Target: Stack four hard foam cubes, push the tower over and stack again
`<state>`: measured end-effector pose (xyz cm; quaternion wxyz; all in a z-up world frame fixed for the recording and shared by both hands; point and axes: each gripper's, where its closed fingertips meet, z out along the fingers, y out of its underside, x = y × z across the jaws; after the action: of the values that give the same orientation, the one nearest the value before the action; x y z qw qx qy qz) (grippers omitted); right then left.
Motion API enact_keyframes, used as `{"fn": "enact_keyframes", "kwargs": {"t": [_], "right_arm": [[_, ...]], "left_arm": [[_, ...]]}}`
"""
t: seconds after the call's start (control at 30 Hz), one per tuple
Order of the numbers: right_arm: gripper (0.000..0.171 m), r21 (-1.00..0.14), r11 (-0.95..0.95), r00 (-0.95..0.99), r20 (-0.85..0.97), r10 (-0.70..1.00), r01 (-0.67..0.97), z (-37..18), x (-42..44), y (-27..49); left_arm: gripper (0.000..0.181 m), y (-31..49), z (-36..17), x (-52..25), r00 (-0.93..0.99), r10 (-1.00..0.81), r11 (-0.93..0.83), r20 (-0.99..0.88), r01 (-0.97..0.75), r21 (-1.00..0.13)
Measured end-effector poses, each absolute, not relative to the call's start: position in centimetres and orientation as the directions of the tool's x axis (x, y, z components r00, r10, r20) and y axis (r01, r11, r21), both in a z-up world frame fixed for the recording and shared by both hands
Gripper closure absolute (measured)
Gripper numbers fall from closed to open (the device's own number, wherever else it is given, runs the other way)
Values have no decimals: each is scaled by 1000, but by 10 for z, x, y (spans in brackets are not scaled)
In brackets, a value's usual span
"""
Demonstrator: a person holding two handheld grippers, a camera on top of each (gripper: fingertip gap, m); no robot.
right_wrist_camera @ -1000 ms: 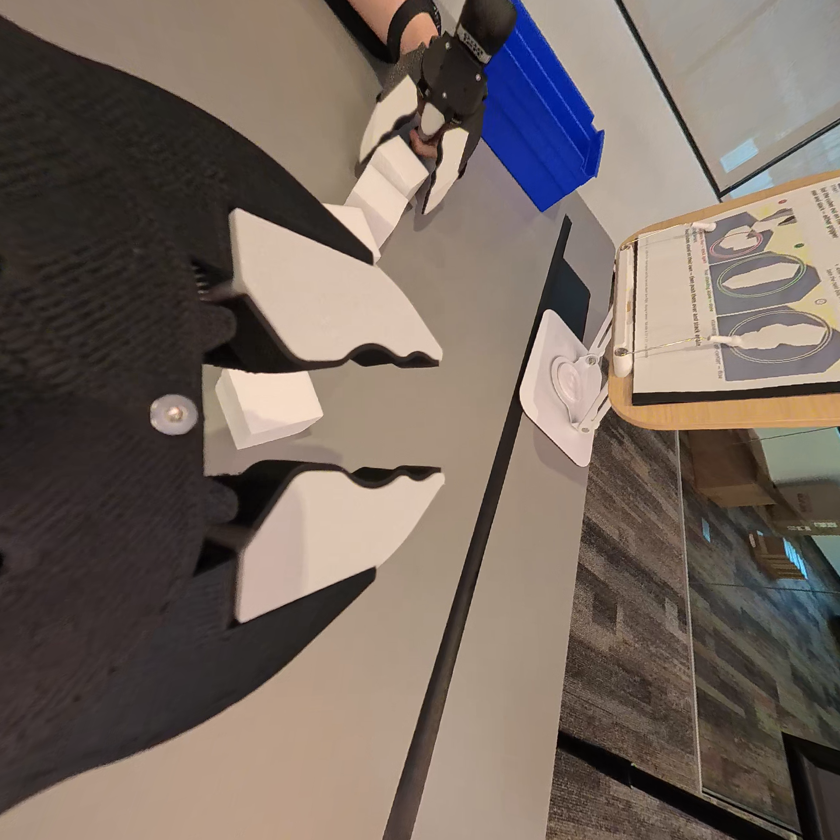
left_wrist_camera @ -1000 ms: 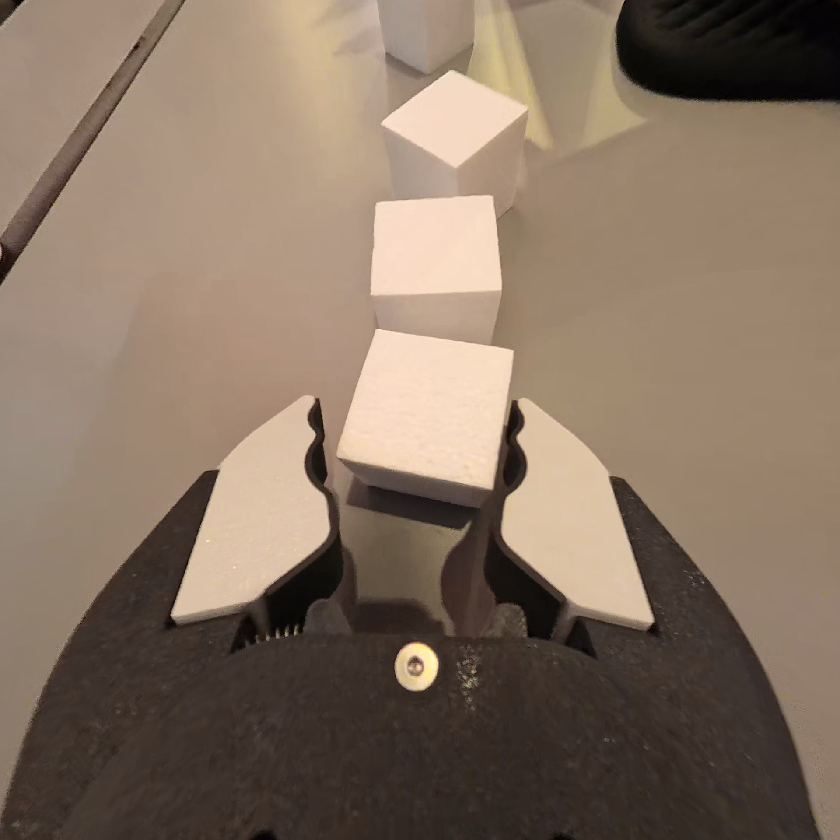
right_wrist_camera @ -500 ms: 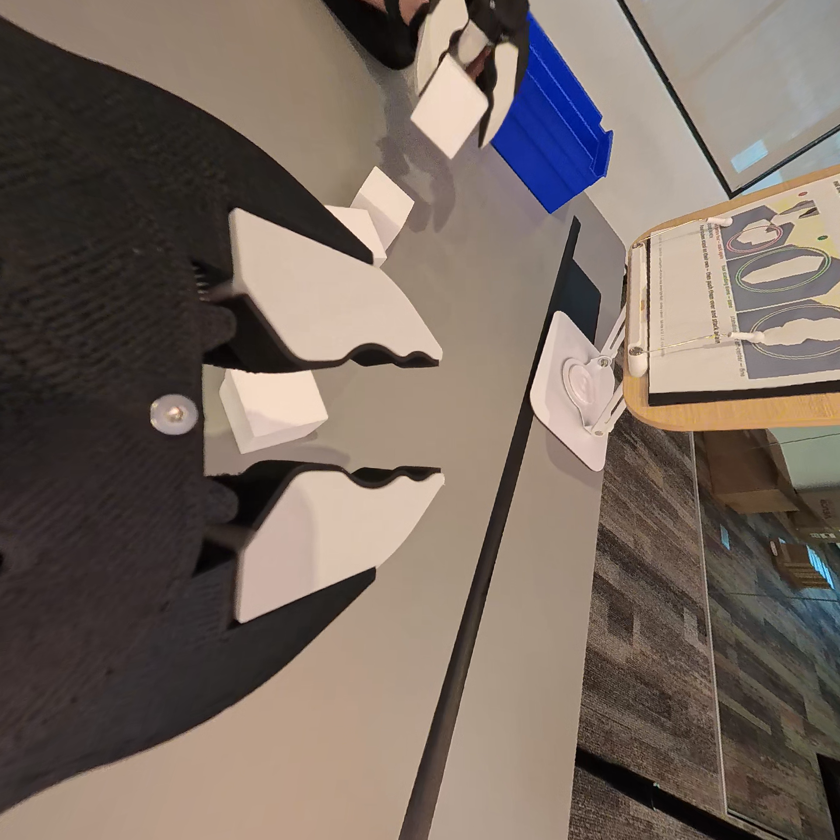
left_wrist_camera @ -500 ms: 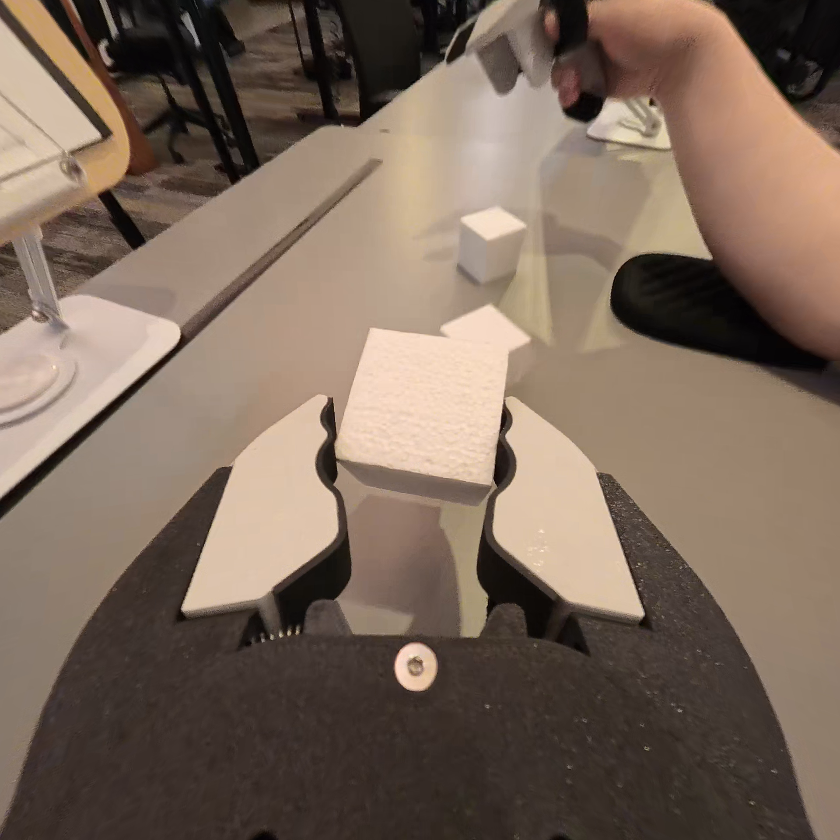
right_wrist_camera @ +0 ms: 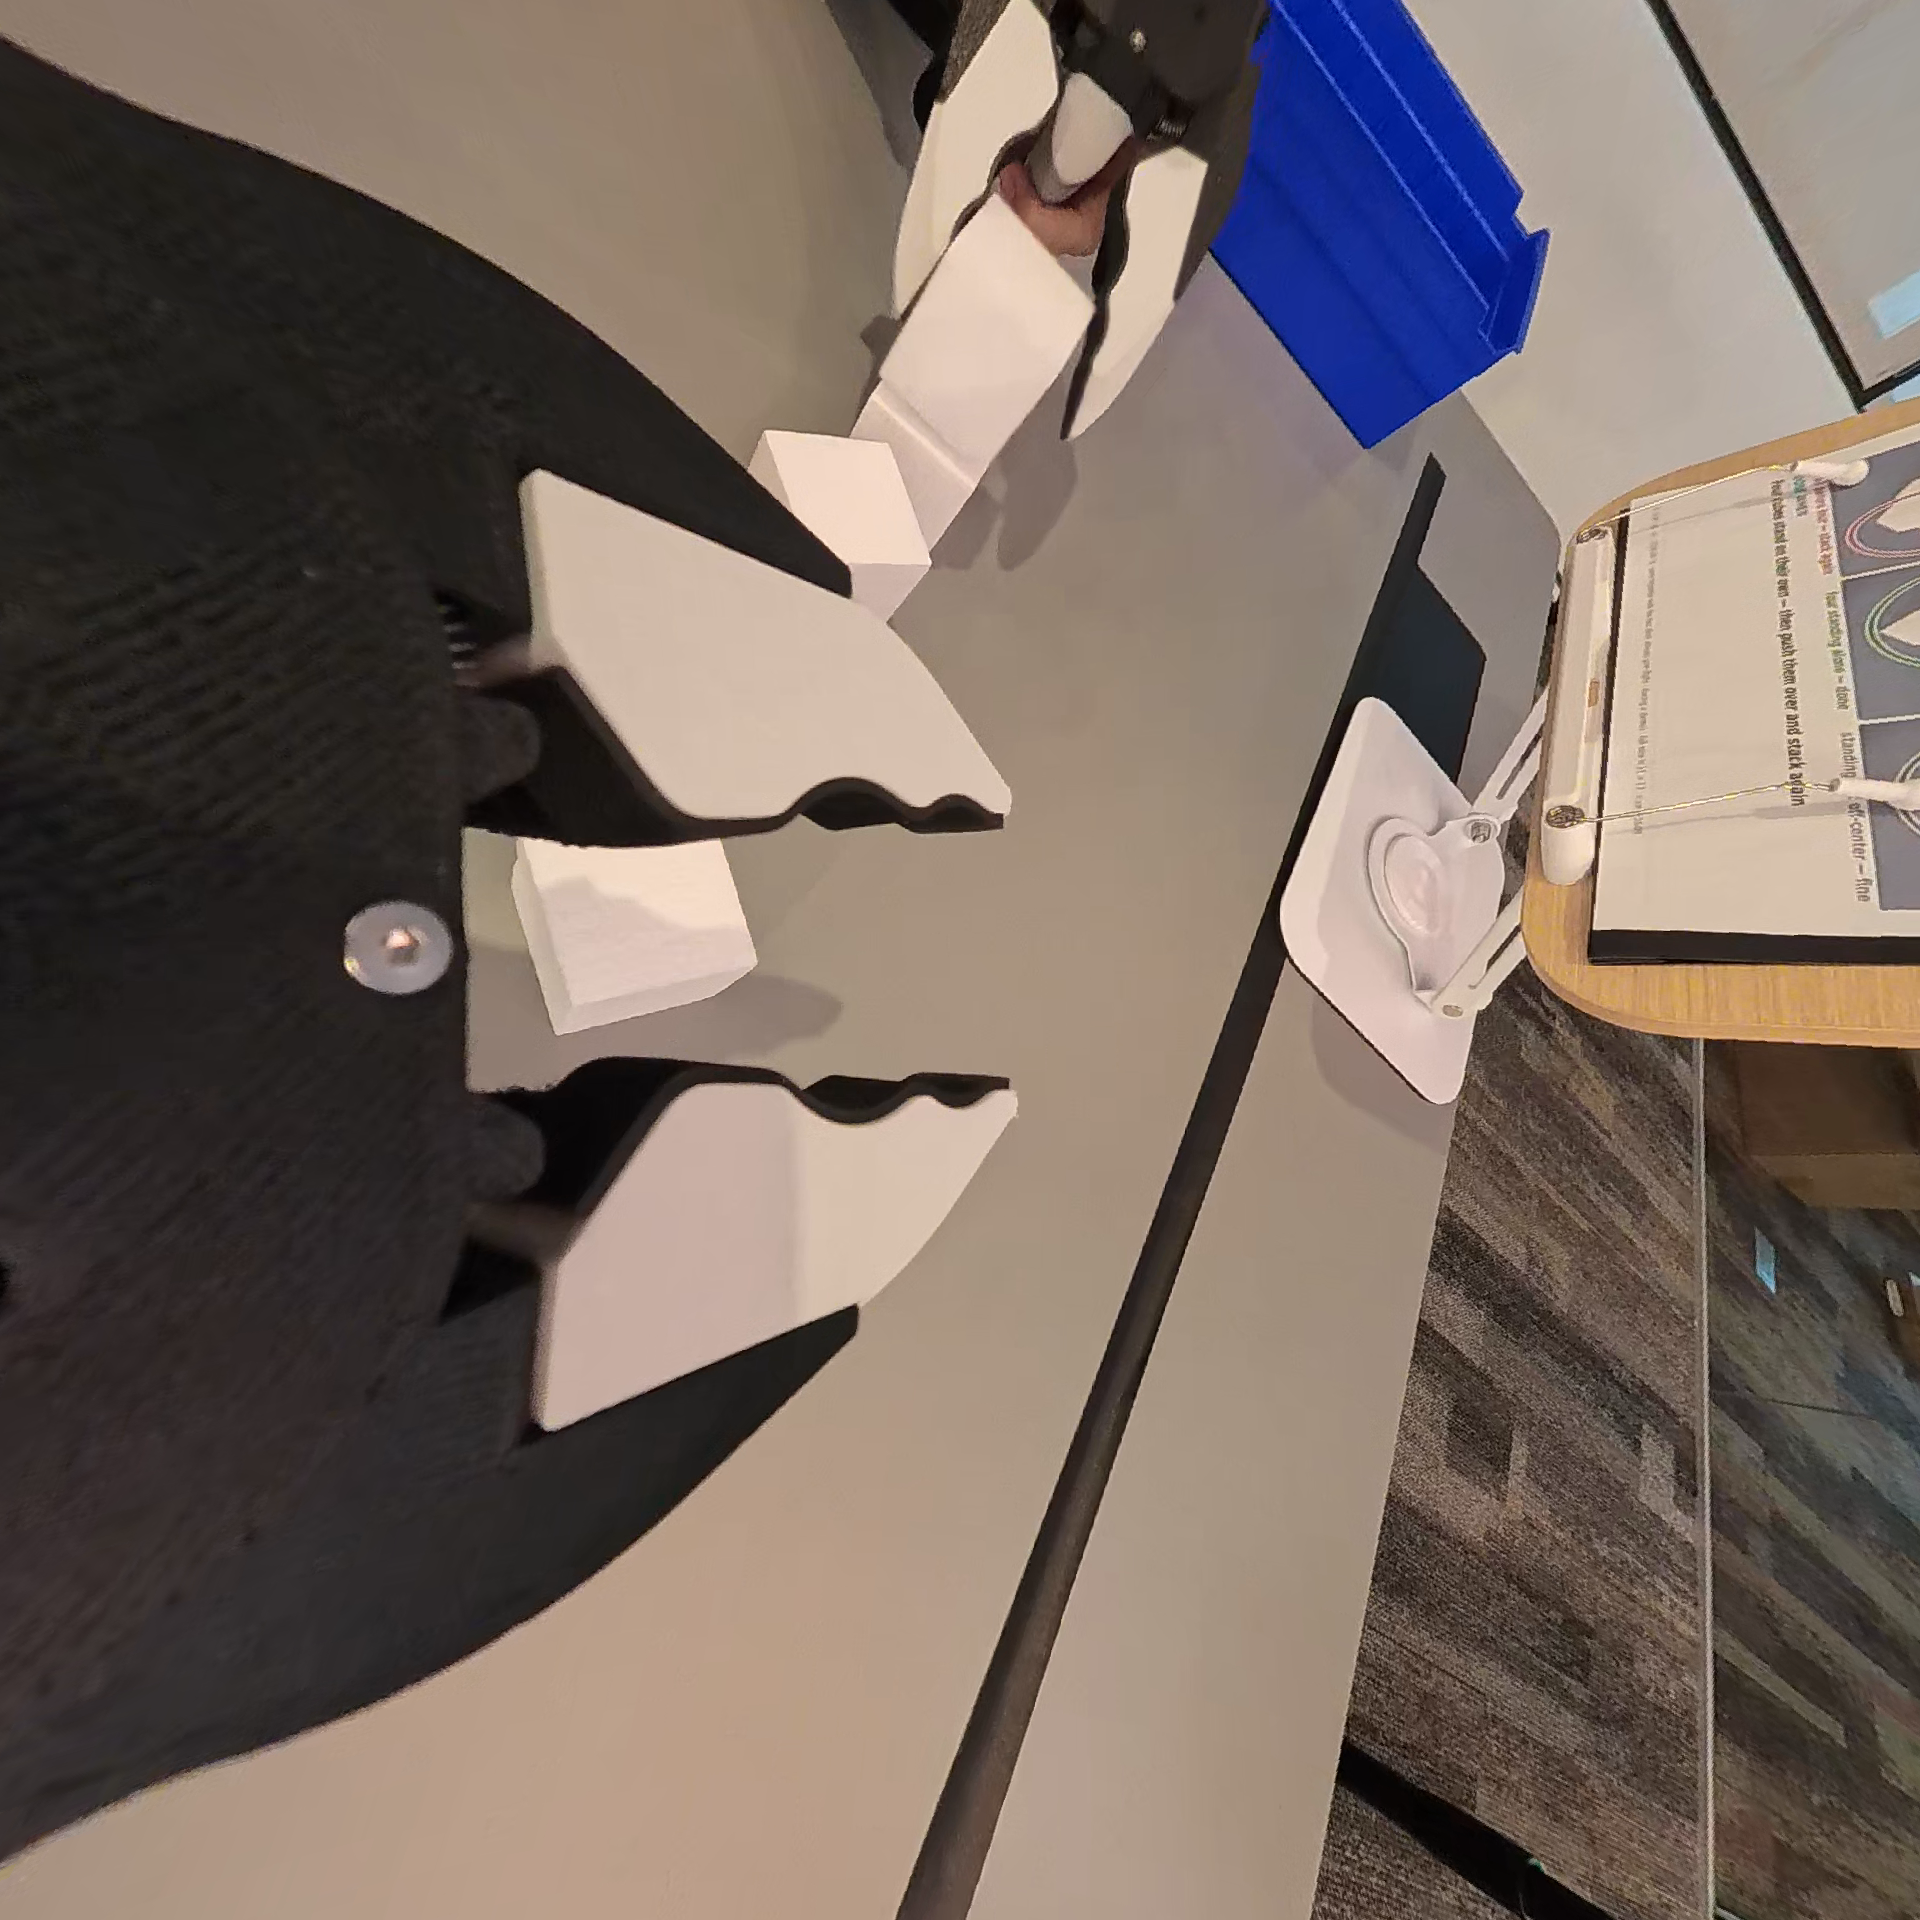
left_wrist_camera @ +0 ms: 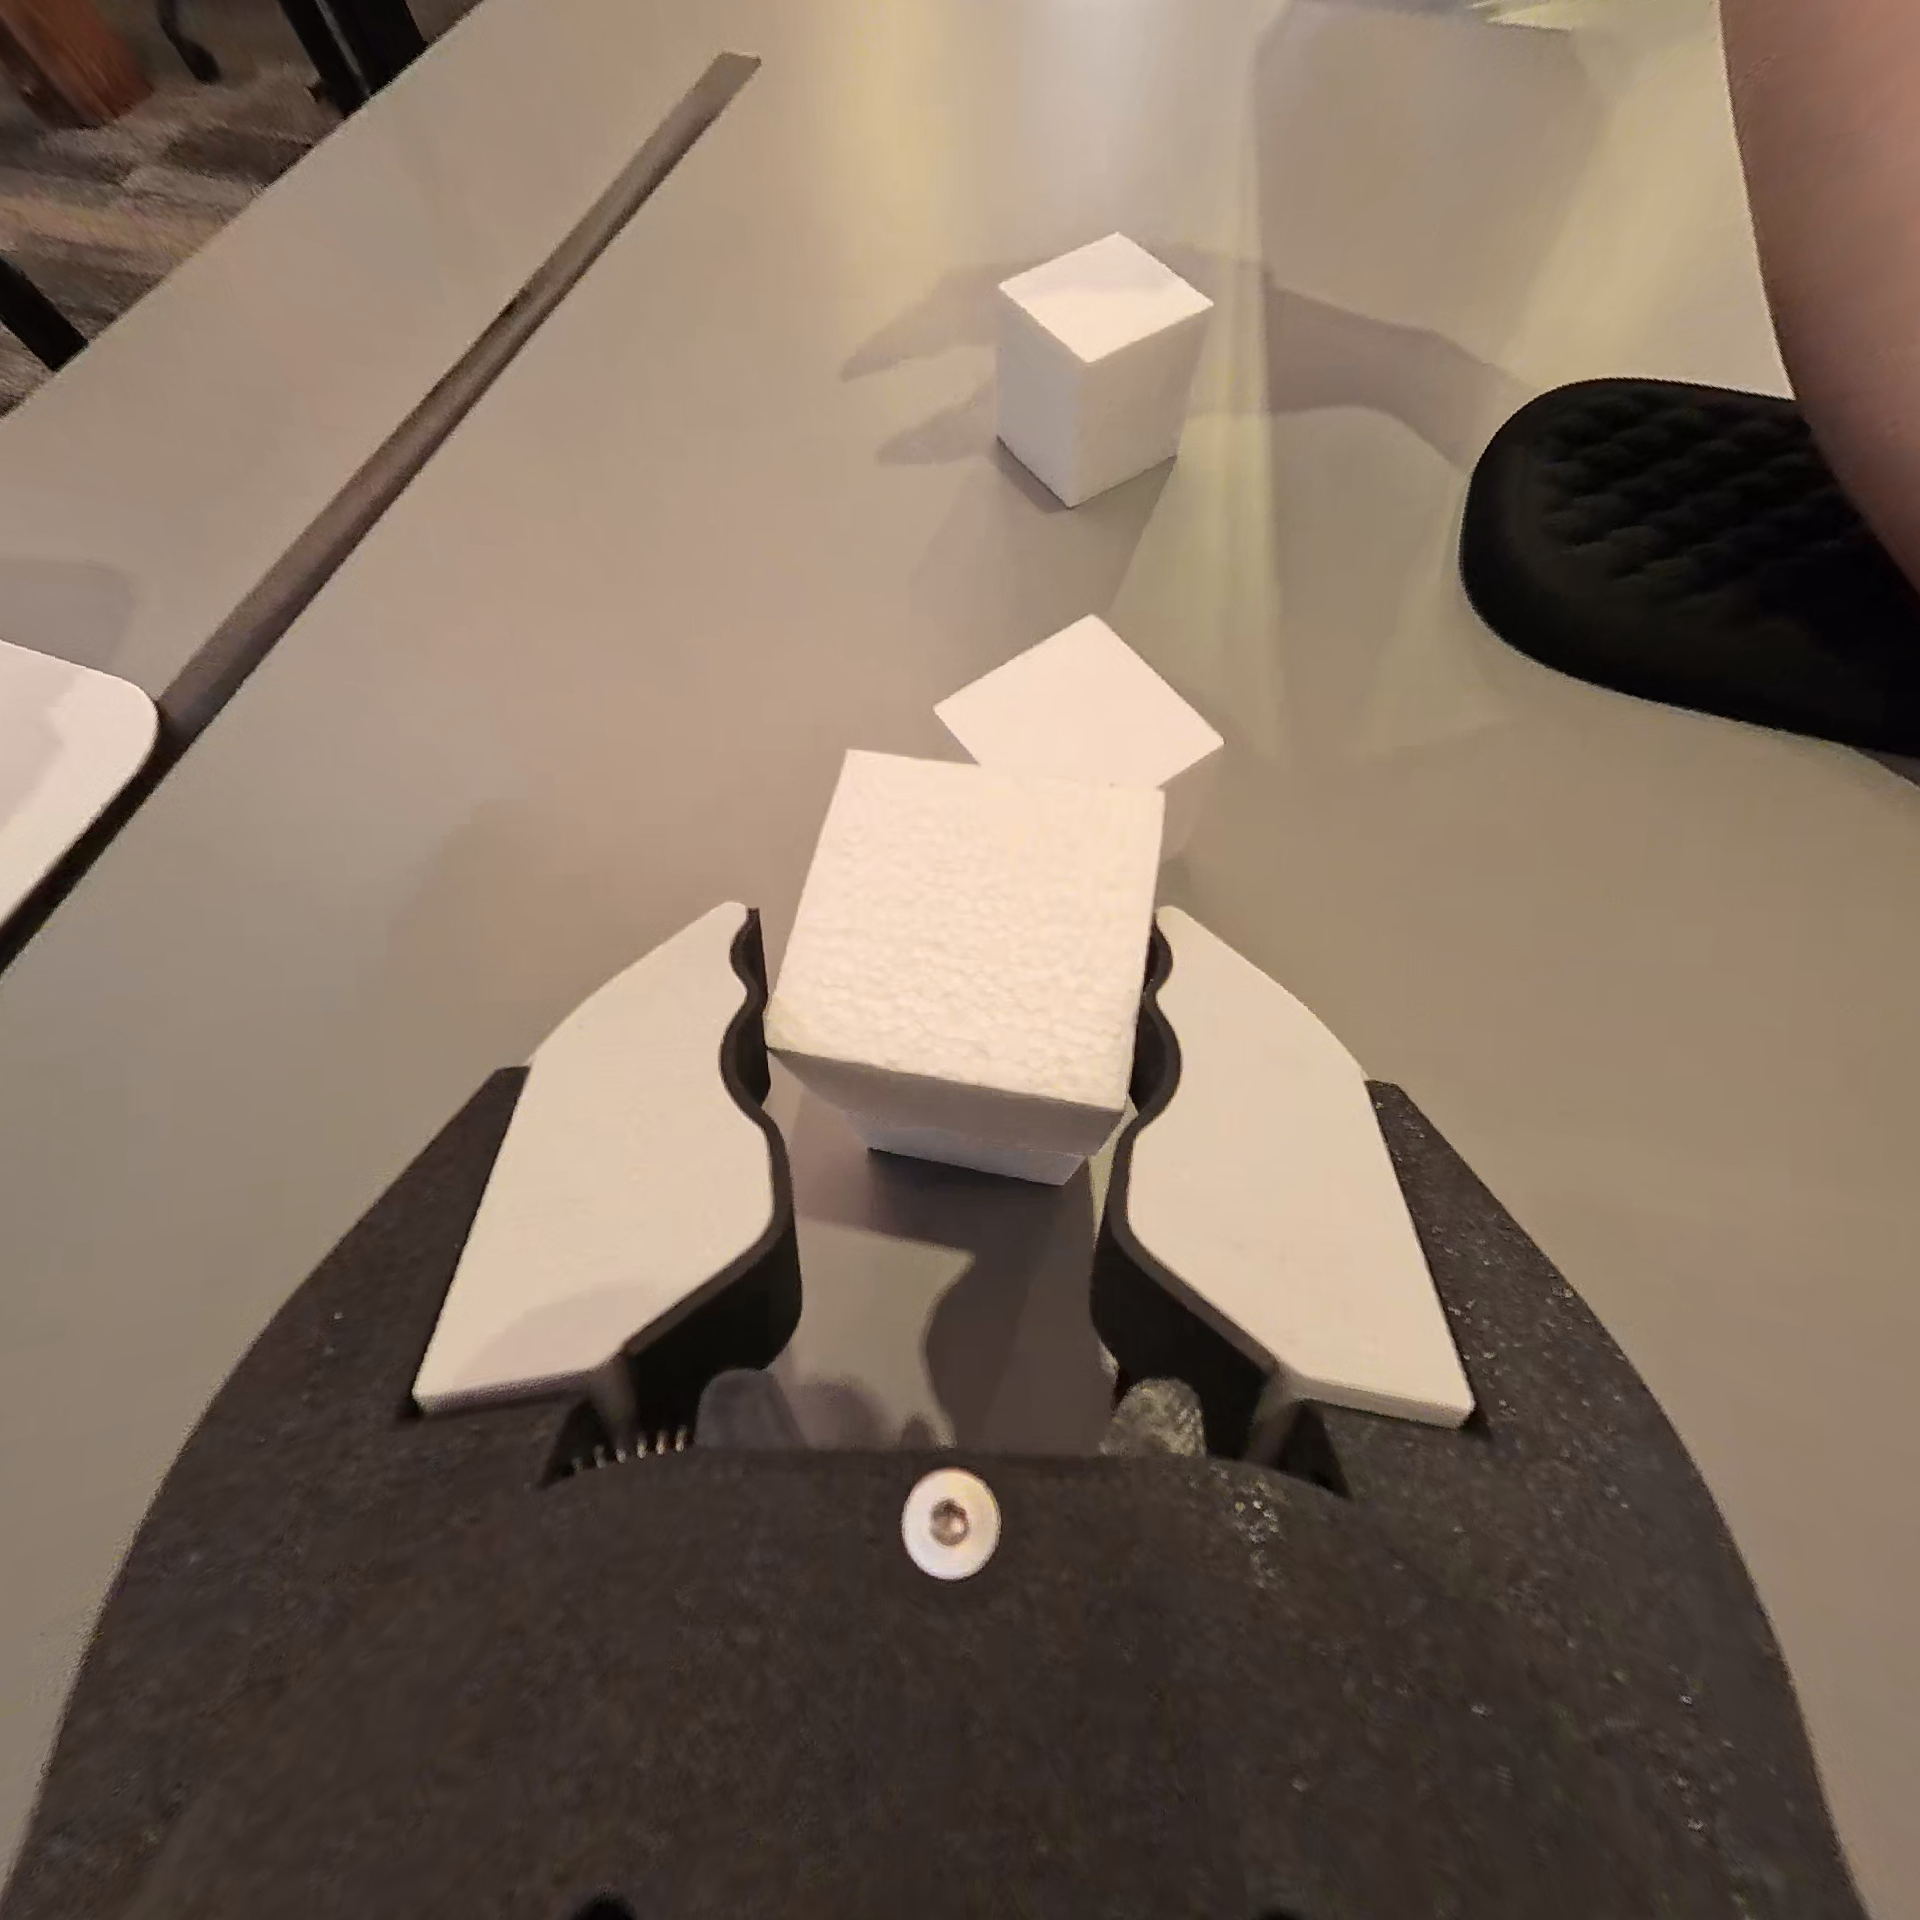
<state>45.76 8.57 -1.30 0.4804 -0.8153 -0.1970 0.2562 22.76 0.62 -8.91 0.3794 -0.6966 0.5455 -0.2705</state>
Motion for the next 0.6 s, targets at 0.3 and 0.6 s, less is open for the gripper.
{"fn": "enact_keyframes", "kwargs": {"t": [0.3, 0.6], "right_arm": [[108, -880, -468, 816, -207, 539, 86, -25, 452, 70], [94, -888, -363, 819, 26, 574, 282, -91, 455, 30]], "left_arm": [[85, 6, -76, 215, 252, -968, -123, -15, -520, -845], [85, 8, -26, 181, 260, -965, -138, 25, -426, -894]]}}
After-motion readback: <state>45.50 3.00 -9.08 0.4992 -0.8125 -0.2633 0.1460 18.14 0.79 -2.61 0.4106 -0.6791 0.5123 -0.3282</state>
